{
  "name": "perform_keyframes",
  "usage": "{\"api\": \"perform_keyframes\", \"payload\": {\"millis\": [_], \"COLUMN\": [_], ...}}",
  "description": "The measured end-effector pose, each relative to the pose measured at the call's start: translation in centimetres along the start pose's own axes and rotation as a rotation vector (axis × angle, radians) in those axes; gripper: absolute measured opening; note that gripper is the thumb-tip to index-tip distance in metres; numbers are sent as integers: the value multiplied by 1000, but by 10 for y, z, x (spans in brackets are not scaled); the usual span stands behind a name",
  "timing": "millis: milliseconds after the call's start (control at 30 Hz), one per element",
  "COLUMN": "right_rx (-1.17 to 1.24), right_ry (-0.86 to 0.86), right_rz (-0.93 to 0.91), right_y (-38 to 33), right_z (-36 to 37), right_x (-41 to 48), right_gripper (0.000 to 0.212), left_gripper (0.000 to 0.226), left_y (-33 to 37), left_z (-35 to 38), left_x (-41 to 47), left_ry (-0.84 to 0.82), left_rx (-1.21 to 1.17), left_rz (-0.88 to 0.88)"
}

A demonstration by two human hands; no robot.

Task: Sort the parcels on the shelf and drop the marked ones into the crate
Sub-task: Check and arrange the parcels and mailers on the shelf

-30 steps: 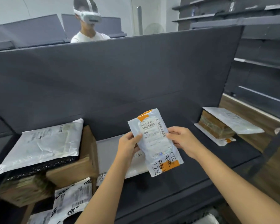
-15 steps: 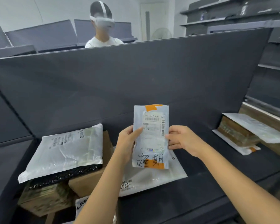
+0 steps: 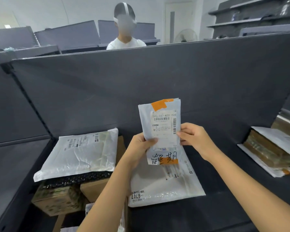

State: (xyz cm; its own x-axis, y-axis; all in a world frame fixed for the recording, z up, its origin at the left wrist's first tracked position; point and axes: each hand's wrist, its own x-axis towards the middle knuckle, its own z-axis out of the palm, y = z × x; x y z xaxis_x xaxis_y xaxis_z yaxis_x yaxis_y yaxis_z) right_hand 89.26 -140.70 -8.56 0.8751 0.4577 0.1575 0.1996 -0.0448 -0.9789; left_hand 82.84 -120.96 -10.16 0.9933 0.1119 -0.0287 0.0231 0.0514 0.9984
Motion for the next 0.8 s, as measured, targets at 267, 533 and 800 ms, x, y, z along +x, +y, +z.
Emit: {"api": "perform_keyframes", "payload": {"millis": [267,533,800], "right_rx": [108,261,361], "right_ry": [57,289,625], "right_rz": [63,231,364], "right_y": [12,44,92], "right_z": [-17,-62,-111], "right_x": [-1,-27,-96], "right_gripper": [21,22,21], "left_gripper": [23,27,19], "left_y": [-4,-26,-72], "left_z": [12,61,124], "left_x": [5,18,38], "left_ry": [42,-214,-382], "left_rx": [21,184,354], "left_rz": [-72,-239,-237]}}
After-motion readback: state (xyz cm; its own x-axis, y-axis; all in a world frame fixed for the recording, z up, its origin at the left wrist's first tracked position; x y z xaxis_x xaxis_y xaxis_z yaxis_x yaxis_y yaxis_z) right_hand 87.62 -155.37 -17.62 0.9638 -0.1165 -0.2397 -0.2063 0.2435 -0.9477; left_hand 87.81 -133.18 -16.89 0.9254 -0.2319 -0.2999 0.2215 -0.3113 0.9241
